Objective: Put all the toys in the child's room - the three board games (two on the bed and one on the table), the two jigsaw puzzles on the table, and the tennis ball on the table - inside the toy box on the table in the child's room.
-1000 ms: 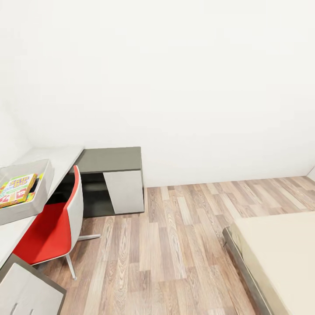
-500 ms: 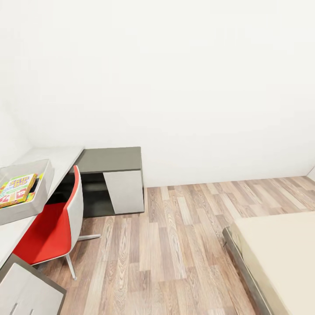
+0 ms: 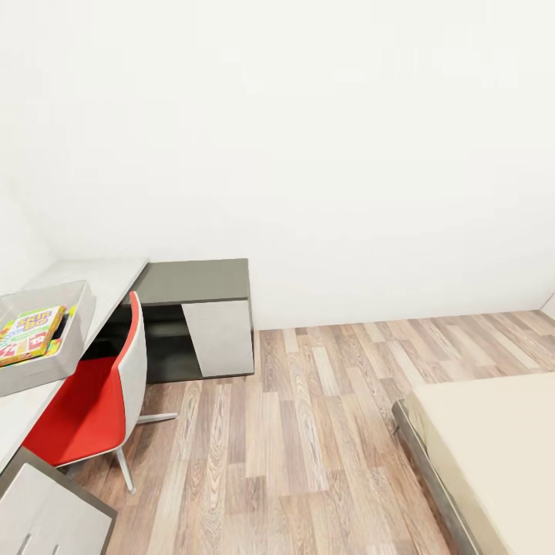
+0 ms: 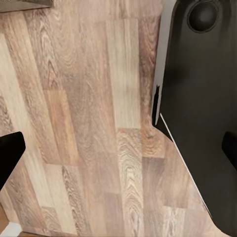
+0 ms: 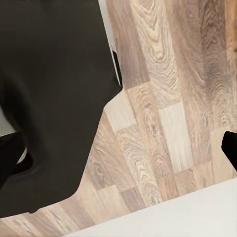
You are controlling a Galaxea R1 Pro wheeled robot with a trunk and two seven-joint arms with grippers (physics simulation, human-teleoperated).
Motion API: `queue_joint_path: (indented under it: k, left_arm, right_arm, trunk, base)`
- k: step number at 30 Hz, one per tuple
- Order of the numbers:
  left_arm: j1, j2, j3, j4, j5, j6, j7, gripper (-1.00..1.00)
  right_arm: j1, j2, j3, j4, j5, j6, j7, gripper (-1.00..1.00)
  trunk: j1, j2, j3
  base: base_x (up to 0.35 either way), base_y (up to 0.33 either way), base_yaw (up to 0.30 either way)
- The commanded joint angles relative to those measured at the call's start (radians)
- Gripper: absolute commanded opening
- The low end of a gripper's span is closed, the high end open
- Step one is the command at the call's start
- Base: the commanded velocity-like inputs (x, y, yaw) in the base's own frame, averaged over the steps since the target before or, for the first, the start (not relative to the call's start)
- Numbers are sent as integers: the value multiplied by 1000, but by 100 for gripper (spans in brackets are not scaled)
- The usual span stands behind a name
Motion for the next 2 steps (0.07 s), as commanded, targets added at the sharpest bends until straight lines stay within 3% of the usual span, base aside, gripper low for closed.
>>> queue_joint_path:
  k: [1,2]
  left_arm:
    - [0,0,-9,0,10,-3,2,100]
    - [0,1,-9,0,9,-3,2,100]
  right_arm:
    - [0,0,-8,-1,-2,-4,1,100]
    - [0,0,-8,-1,-2,-4,1,100]
  trunk:
    - [1,-2,-2]
    - [1,-2,-2]
  base:
    - [0,0,0]
    - [0,0,0]
